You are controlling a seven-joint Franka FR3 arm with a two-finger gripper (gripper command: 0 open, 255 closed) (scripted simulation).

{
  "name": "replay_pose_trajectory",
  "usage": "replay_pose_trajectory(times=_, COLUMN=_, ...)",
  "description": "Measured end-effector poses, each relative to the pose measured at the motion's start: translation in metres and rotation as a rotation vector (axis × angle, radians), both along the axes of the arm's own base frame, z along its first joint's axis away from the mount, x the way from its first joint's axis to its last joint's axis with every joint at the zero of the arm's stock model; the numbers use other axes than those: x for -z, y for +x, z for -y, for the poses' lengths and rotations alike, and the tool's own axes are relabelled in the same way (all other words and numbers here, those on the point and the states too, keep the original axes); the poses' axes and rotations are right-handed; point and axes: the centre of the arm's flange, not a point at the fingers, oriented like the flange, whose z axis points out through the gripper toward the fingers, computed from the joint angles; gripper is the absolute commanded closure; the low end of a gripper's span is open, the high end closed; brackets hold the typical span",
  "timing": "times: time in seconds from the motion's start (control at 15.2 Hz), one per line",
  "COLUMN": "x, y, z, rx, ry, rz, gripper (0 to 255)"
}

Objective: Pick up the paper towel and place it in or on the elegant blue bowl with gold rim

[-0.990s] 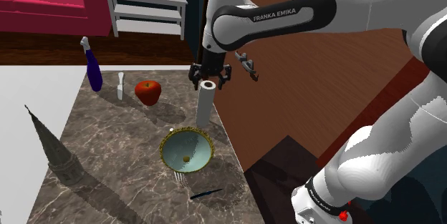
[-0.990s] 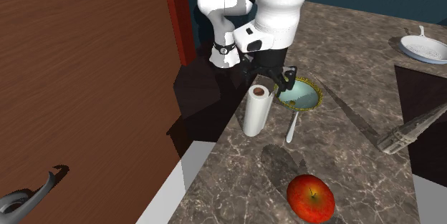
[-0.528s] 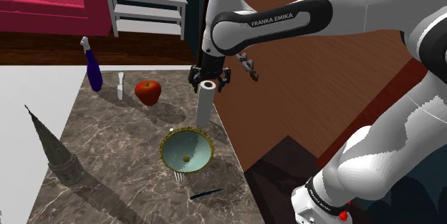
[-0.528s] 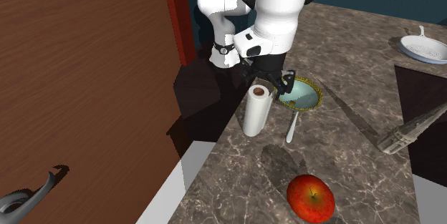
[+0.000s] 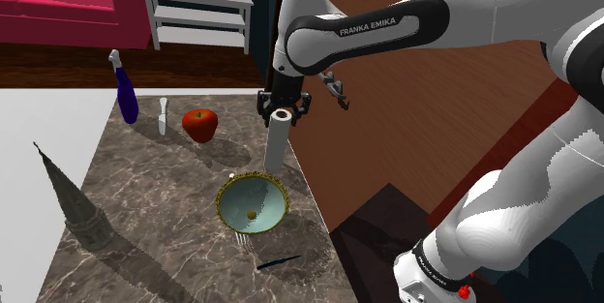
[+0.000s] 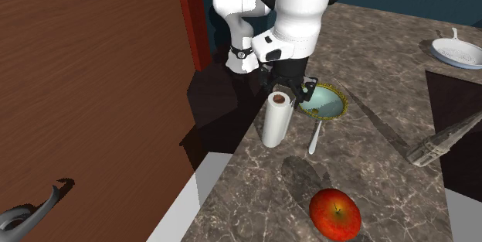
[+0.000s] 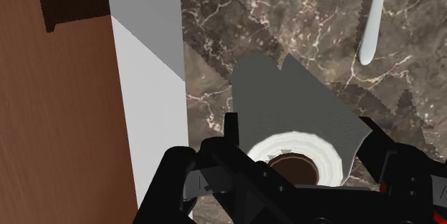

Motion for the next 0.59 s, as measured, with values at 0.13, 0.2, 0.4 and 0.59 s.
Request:
replay_pose_trajectory(times=0.13, x=0.0, y=0.0, z=0.0, rx=0.0, ry=0.0, rz=0.0, gripper=255)
replay_pose_trajectory(times=0.2, x=0.0, y=0.0, z=0.0, rx=0.0, ry=0.0, rz=0.0, gripper=255)
replay_pose_trajectory(times=0.4, x=-0.006, y=0.0, z=0.0, rx=0.0, ry=0.0, rz=0.0, gripper=255)
replay_pose_trajectory(times=0.59, x=-0.021, y=-0.001, z=0.0, rx=0.0, ry=0.0, rz=0.0, gripper=255)
